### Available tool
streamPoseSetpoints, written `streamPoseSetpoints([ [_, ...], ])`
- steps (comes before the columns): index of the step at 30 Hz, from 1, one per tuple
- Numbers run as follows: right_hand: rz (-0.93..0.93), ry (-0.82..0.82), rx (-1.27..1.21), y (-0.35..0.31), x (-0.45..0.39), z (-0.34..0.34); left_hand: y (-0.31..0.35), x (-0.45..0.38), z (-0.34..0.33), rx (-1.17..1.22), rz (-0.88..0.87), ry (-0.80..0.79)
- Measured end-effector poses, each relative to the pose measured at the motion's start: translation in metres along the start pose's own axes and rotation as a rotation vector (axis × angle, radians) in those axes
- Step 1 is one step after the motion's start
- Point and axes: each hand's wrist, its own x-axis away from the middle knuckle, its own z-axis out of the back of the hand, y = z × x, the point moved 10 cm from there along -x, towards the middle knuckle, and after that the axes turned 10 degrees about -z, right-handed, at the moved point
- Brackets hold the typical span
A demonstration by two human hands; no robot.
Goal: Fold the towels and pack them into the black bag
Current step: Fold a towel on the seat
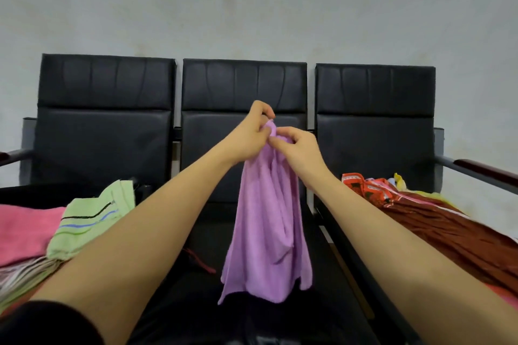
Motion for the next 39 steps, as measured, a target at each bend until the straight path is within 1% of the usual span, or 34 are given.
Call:
streamPoseSetpoints([
  [2,-0.026,-0.022,0.014,0.005,-0.001,-0.004,-0.006,0.003,-0.003,-0.013,0.031,-0.037],
  [6,-0.003,0.049,0.109,0.011,-0.001,-0.004,-0.018,0.013,-0.004,-0.001,0.094,-0.046],
  [10,-0.079,0.175,0.015,0.022,-0.003,0.007,-0.036,0.030,-0.016,-0.095,0.177,-0.112],
  [13,-0.097,0.181,0.007,0.028,-0.004,0.008,-0.042,0.041,-0.020,-0.179,0.156,-0.089],
  [15,-0.100,0.179,0.008,0.030,-0.003,0.009,-0.038,0.042,-0.019,-0.163,0.112,-0.032],
  [17,-0.098,0.187,-0.014,0.033,-0.001,0.013,-0.035,0.040,-0.010,-0.142,0.107,0.083],
  [20,-0.057,0.234,-0.043,0.030,0.004,0.026,-0.041,0.034,0.016,-0.068,0.172,0.302],
  [22,-0.021,0.293,-0.057,0.023,0.006,0.040,-0.049,0.032,0.035,-0.019,0.237,0.432],
  [27,-0.044,0.442,-0.143,0.016,-0.003,0.074,-0.058,0.024,0.071,-0.016,0.310,0.579],
  [31,-0.091,0.524,-0.147,0.022,-0.006,0.093,-0.051,0.023,0.095,-0.010,0.304,0.639],
  [35,-0.178,0.532,-0.167,0.037,-0.008,0.102,-0.044,0.023,0.112,-0.165,0.262,0.591],
  [39,-0.194,0.512,-0.173,0.040,-0.010,0.104,-0.058,0.029,0.110,-0.181,0.313,0.544],
])
